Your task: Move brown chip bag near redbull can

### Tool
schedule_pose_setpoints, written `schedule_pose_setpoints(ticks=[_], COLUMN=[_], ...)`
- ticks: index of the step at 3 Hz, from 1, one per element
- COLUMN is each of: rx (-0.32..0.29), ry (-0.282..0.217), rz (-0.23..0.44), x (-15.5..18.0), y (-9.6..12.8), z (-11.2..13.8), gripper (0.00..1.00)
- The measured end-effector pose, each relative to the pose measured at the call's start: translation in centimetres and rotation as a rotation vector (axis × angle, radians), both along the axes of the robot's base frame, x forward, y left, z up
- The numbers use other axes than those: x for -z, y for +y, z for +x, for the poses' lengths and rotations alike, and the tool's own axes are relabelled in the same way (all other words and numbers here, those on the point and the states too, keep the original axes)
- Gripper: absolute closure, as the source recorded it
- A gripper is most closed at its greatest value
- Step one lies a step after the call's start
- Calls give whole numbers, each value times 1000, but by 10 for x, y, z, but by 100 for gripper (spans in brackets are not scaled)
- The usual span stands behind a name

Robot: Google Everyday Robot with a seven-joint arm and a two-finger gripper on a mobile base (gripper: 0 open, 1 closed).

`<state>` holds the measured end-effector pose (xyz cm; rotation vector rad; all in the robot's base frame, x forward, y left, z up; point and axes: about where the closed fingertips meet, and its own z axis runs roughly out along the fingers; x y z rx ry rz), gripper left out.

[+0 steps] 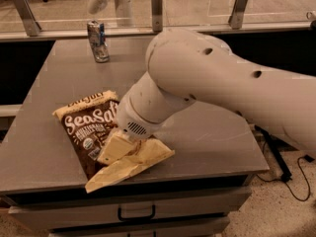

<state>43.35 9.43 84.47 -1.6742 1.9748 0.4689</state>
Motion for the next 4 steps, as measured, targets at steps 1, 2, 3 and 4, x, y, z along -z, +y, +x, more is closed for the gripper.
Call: schedule_pose_setpoints(ticks=[1, 2, 3, 4], rx=[-1, -4, -2, -2], ry=[-2, -4, -11, -11], rz=[0, -1, 1, 1], x=[-1, -2, -5, -8], y=[1, 2, 2, 2], z=[-1, -2, 0, 0], gripper=[65, 87, 100, 100])
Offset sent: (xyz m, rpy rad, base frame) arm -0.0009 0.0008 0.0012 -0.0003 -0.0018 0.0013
